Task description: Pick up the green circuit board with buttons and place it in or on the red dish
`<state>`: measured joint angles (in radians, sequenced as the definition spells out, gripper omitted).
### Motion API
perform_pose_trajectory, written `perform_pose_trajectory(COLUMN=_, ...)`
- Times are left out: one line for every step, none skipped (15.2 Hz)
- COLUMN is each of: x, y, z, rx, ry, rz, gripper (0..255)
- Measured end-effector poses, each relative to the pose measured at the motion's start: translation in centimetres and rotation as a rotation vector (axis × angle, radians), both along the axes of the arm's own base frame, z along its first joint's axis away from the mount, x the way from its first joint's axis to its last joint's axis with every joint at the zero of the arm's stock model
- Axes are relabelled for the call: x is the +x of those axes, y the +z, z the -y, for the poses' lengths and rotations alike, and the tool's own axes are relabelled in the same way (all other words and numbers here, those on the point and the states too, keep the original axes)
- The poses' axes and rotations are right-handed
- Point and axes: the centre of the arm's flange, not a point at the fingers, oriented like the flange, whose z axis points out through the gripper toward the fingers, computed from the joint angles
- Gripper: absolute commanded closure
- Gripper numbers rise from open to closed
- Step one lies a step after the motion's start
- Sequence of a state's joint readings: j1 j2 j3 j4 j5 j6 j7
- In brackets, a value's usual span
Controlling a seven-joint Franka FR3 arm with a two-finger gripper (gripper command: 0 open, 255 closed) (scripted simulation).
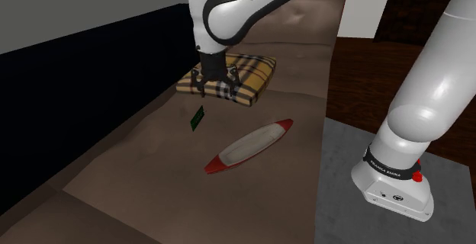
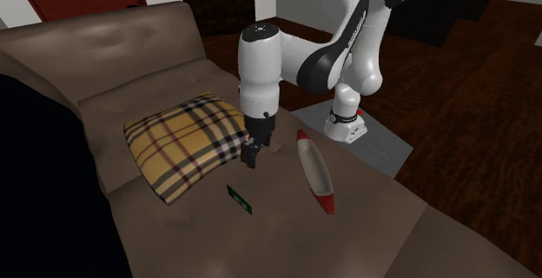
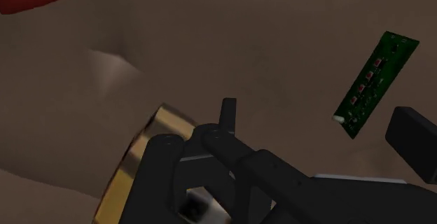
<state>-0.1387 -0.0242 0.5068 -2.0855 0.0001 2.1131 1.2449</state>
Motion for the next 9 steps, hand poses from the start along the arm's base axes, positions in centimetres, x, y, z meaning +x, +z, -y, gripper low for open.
perform_pose_trajectory(x=1.0, y=-0.6, z=-0.6, rx=0.004, ry=-0.029, rz=-0.005, gripper=0)
perform_pose_trajectory(x=2.0, y=-1.6, z=-1.0, rx=0.008, ry=-0.061, rz=-0.010, gripper=0)
perform_pose_trajectory(x=2.9, y=-2.4, z=-1.5, rx=0.012, ry=-0.091, rz=-0.015, gripper=0)
perform_pose_trajectory(x=3.9, y=-3.0, z=-1.9, rx=0.016, ry=-0.122, rz=-0.020, gripper=0)
perform_pose_trajectory(x=5.0, y=-3.6, z=-2.2, rx=0.021, ry=-0.153, rz=-0.025, gripper=0)
perform_pose_trajectory(x=6.0, y=-4.5, z=-2.6, rx=0.025, ry=-0.184, rz=-0.030, gripper=0)
perform_pose_trajectory(x=7.3, y=-5.5, z=-2.8, rx=0.029, ry=-0.214, rz=-0.034, gripper=0)
perform_pose_trajectory(x=8.1, y=-6.1, z=-3.2, rx=0.032, ry=-0.245, rz=-0.040, gripper=0)
perform_pose_trajectory(x=8.6, y=-7.0, z=-3.4, rx=0.034, ry=-0.262, rz=-0.043, gripper=0)
